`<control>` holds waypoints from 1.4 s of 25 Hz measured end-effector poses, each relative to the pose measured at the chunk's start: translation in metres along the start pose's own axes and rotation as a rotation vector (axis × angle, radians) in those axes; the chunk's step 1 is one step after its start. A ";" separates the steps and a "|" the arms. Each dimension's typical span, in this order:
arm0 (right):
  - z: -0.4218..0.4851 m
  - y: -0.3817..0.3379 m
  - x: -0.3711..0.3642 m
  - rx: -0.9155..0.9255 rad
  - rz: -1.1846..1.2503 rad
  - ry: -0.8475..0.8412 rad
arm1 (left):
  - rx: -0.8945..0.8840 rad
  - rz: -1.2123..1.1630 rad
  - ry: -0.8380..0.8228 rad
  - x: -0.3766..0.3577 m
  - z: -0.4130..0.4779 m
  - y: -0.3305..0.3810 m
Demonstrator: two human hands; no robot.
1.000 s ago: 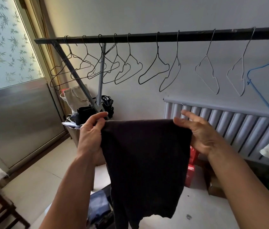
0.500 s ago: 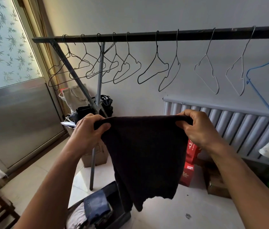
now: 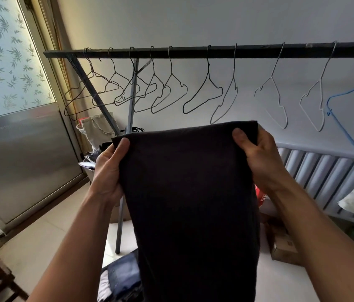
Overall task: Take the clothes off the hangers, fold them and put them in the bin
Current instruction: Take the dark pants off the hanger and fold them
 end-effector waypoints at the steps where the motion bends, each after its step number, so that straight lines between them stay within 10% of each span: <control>1: 0.001 0.000 -0.002 -0.015 0.027 0.021 | 0.062 -0.027 -0.051 0.000 -0.002 -0.011; 14: 0.011 0.029 0.007 -0.322 0.181 0.087 | 0.214 0.212 -0.083 0.002 -0.037 -0.081; 18: -0.005 0.040 0.000 -0.467 0.419 -0.187 | 0.208 0.145 0.005 0.000 -0.036 -0.073; 22: -0.053 0.093 -0.011 -0.561 0.124 -0.519 | 0.208 0.127 0.125 0.009 -0.030 -0.073; 30: -0.029 0.133 0.000 -0.504 0.011 -0.088 | 0.201 0.279 0.029 0.025 -0.020 -0.075; 35: -0.020 0.128 -0.010 -0.327 -0.291 0.022 | 0.034 0.569 0.274 0.052 -0.003 -0.065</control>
Point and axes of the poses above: each hand's wrist, its own z-axis towards the middle knuckle, its own x-axis out of the back of the hand, y = z × x, the point moved 10 cm from there along z, towards the middle knuckle, and after that the axes turned 13 degrees about y, right-handed, at the moved point
